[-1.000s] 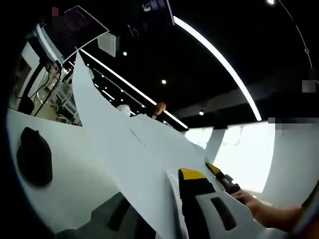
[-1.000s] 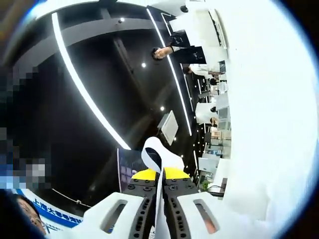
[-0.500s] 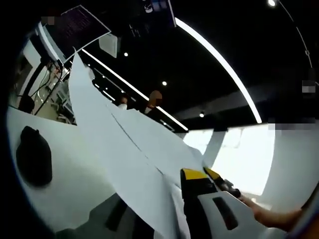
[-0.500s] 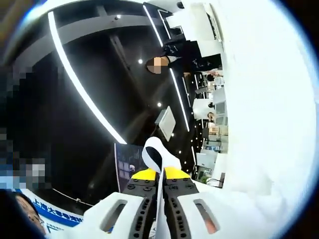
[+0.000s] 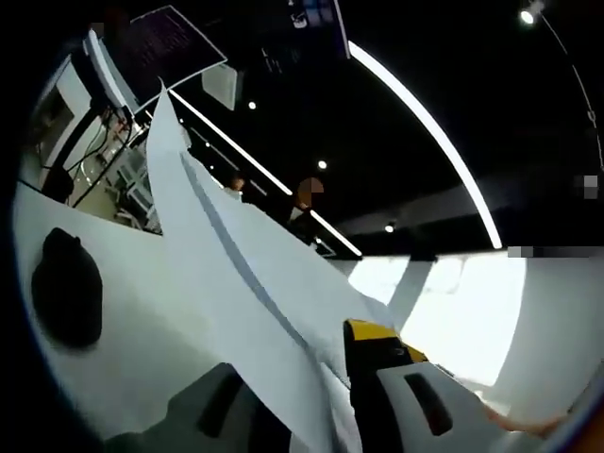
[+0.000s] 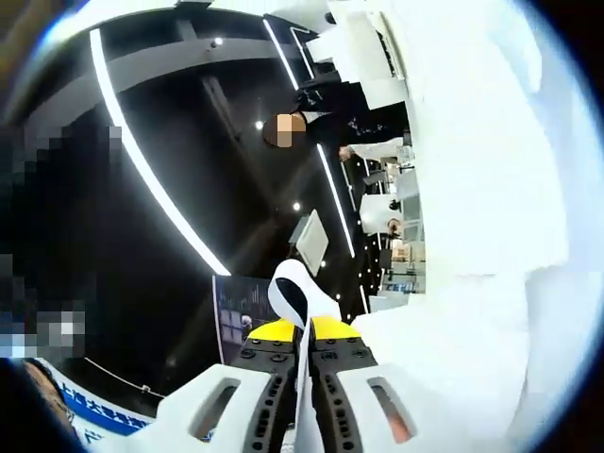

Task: Organize the stack of printing papers by aligning and flattening the scattered papers on the table

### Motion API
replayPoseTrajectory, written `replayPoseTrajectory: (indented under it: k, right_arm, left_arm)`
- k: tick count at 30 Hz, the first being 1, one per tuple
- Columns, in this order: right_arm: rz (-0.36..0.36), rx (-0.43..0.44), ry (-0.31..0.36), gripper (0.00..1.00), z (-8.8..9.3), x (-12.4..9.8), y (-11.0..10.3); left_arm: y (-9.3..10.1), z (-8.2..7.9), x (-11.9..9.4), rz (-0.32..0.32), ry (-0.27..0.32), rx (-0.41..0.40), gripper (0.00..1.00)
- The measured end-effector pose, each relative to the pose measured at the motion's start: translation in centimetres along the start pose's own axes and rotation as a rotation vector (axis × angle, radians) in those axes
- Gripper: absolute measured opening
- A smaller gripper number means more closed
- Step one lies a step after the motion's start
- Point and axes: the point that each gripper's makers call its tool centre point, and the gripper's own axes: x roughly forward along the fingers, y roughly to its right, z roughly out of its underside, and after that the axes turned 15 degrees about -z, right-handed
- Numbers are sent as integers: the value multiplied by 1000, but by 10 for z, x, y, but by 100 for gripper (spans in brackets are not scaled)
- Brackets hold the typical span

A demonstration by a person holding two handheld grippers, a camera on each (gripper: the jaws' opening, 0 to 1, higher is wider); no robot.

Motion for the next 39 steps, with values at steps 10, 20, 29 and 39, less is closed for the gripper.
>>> replayPoseTrajectory:
  k: [10, 20, 29, 39]
  right_arm:
    - [17, 10, 16, 1, 16, -5, 6]
    - [-18, 102, 4, 1, 21, -3, -6]
    - [-26, 83, 32, 0, 5, -2, -8]
    - [-9, 56, 57, 0, -8, -1, 0]
  left_arm:
    - [-2, -3, 0, -18, 17, -7, 22]
    - [0, -2, 0, -10, 6, -34, 29]
    - [2, -5, -2, 1, 11, -65, 32]
    - [3, -3, -1, 2, 2, -73, 35]
